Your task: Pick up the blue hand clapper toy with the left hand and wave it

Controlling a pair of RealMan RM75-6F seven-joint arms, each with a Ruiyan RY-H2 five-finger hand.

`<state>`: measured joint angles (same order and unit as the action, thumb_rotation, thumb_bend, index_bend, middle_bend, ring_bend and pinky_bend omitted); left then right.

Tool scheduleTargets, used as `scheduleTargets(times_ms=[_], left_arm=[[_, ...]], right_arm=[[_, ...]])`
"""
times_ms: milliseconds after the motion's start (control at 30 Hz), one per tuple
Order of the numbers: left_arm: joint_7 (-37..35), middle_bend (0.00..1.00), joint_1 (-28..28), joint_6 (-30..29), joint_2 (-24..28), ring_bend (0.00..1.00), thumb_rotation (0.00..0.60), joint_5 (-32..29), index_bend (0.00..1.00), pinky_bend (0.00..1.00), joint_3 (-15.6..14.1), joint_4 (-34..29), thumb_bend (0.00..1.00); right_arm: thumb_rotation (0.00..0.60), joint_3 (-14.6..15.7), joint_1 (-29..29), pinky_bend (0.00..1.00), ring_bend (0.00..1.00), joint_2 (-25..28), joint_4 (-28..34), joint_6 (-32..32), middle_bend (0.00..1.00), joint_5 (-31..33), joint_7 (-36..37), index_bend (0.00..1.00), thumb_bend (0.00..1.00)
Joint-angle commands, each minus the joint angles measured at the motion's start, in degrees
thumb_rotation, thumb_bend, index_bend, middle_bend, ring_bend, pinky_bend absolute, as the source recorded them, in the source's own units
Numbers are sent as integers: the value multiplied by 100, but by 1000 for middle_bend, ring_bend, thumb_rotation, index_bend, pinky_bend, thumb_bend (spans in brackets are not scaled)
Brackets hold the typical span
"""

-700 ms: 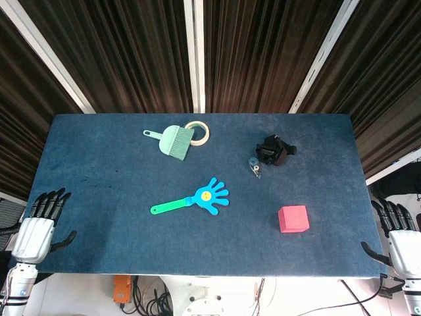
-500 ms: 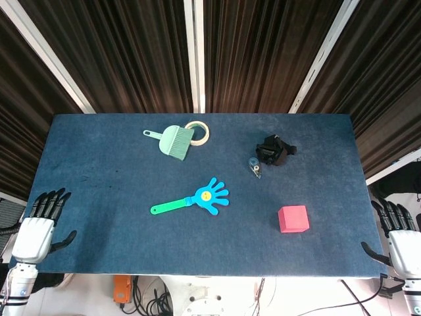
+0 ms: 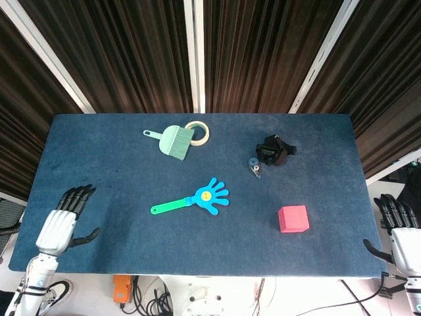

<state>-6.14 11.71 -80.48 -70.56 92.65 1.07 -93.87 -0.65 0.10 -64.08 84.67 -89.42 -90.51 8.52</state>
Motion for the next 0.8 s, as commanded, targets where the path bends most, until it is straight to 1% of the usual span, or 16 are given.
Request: scheduleTargets(times_ms=[33, 100, 133, 200, 233, 300, 400, 533, 700, 800], left_arm=[[90, 63, 520, 672, -244, 0, 600, -175, 72, 0, 245, -274, 210], [267, 65, 728, 1018, -429, 0, 600, -423, 72, 0, 358, -326, 208], [460, 65, 847, 1237, -578, 0, 585, -671, 72, 0, 444, -355, 206], [733, 65, 1033, 1490, -890, 0, 562, -1034, 72, 0, 595, -350, 202], [866, 65, 1101, 1559, -1029, 0, 551, -1163, 72, 0, 648, -311, 198], [1203, 66, 1246, 1684, -1333, 0, 548, -1428, 72, 0, 739, -180, 196], [1499, 66, 1437, 1841, -1703, 0, 515, -1717, 90, 0, 833, 40, 199], [1653, 66, 1659, 2051, -2004, 0, 504, -2006, 100, 0, 938, 266, 199], [1925, 66, 1920, 2242, -2258, 0, 489, -2214, 104, 0, 993, 489, 198], [2034, 66, 2014, 2333, -2394, 0, 462, -2472, 131, 0, 1034, 561, 195]], right_arm=[[600, -9, -9, 0, 0, 29, 12, -29, 0, -7, 11, 0, 130], [600, -8, -25, 0, 0, 47, 13, -59, 0, -14, 35, 0, 129], [600, -2, -34, 0, 0, 60, 3, -69, 0, -20, 43, 0, 129], [600, -10, -47, 0, 0, 75, -24, -89, 0, -9, 80, 0, 129], [600, -18, -53, 0, 0, 80, -36, -97, 0, 4, 107, 0, 129], [600, -40, -61, 0, 0, 86, -63, -108, 0, 36, 174, 0, 129], [600, -61, -52, 0, 0, 99, -93, -97, 0, 57, 230, 0, 130], [600, -93, -32, 0, 0, 114, -127, -74, 0, 84, 268, 0, 129], [600, -116, -21, 0, 0, 108, -162, -48, 0, 120, 275, 0, 134], [600, -125, -21, 0, 0, 99, -178, -30, 0, 146, 283, 0, 135]])
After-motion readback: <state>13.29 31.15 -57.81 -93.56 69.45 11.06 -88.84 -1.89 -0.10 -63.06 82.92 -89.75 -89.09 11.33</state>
